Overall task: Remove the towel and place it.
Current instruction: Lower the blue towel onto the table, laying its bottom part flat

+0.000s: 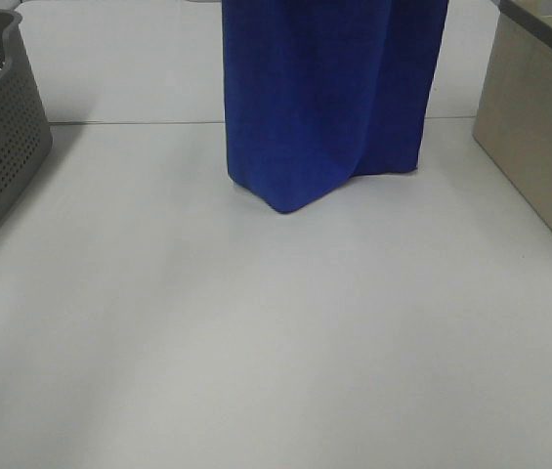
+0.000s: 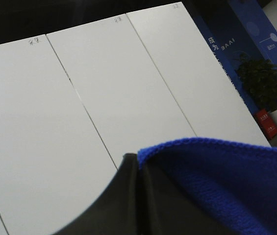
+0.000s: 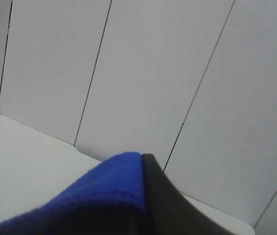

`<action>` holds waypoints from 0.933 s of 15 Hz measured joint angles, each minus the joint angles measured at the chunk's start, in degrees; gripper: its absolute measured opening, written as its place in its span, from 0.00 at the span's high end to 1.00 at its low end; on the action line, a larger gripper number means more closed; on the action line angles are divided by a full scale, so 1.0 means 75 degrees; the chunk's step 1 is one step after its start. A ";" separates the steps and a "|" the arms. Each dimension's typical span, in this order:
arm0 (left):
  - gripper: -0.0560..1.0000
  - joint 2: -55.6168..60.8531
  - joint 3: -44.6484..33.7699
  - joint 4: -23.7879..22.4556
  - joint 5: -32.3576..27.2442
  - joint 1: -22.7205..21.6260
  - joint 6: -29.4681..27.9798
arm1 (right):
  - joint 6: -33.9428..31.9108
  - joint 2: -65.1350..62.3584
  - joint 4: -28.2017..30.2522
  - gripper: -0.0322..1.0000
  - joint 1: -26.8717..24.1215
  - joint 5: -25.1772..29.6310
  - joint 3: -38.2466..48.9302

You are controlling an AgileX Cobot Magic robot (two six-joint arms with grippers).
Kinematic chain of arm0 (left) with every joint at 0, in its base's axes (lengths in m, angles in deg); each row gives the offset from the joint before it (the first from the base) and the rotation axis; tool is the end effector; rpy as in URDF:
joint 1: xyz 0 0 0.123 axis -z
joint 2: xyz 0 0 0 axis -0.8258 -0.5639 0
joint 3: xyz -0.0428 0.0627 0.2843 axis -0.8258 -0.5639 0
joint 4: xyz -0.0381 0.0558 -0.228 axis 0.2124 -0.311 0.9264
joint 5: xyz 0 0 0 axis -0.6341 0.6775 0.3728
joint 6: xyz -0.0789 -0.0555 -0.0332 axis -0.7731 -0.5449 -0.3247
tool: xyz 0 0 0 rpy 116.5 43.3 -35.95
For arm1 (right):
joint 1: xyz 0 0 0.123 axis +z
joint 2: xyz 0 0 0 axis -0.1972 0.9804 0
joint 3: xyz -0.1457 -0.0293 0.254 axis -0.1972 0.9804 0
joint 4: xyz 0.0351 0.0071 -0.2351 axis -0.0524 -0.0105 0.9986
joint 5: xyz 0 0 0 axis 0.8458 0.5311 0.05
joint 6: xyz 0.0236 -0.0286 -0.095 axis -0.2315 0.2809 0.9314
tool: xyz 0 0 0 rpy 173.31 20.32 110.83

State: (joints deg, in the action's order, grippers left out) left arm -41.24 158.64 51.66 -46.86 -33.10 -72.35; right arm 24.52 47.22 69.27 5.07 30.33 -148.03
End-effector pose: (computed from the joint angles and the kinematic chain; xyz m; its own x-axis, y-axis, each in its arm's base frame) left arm 0.4085 -0.1941 0.4785 0.6106 0.1420 -0.7791 0.3505 0.8337 0.4268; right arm 0.3946 0.1165 0.4903 0.1316 -0.2302 -0.9642 -0.2579 0.9312 -0.2576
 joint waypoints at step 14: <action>0.95 -0.4316 0.6669 0.0229 -0.0710 -0.0840 0.0657 | 0.0191 0.2796 0.0000 0.95 -0.0138 -0.1367 -0.3155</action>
State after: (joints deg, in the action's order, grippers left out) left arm -73.61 208.66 53.38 -52.19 -39.40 -67.42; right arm 25.95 68.19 69.27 4.04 20.07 -171.69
